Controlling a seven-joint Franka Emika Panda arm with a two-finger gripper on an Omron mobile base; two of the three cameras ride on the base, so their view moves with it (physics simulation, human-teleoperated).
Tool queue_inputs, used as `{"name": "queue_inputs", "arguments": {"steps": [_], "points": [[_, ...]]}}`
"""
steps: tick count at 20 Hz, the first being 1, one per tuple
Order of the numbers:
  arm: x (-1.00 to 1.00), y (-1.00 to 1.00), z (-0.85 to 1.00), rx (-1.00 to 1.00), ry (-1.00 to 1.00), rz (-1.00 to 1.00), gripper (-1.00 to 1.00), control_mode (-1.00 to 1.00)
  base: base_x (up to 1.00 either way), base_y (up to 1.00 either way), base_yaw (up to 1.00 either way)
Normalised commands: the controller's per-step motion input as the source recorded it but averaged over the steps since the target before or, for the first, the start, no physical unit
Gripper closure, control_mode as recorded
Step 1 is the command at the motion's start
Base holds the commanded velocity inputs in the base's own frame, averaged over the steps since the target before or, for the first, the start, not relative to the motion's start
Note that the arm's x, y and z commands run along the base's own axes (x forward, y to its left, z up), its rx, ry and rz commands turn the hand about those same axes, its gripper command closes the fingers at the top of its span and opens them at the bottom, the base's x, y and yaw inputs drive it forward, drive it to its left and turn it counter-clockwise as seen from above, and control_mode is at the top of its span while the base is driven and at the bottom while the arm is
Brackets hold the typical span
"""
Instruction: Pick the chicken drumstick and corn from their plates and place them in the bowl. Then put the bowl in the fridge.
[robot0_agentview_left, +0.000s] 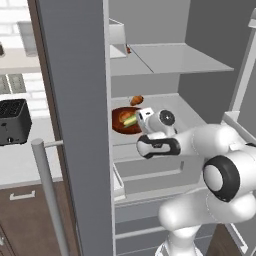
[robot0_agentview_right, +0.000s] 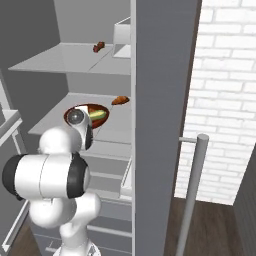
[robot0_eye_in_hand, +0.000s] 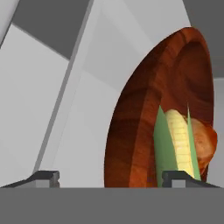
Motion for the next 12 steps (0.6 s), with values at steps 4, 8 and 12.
{"name": "queue_inputs", "arguments": {"steps": [4, 8, 12], "points": [[-0.26, 0.0, 0.41, -0.01, -0.1, -0.01, -1.0, -1.0, 0.0, 0.0, 0.0], [-0.57, -0.12, 0.81, 0.03, -0.1, -0.02, -1.0, -1.0, 0.0, 0.0, 0.0], [-0.47, 0.0, 1.0, 0.01, 0.02, -0.02, -1.0, -1.0, 0.0, 0.0, 0.0]]}}
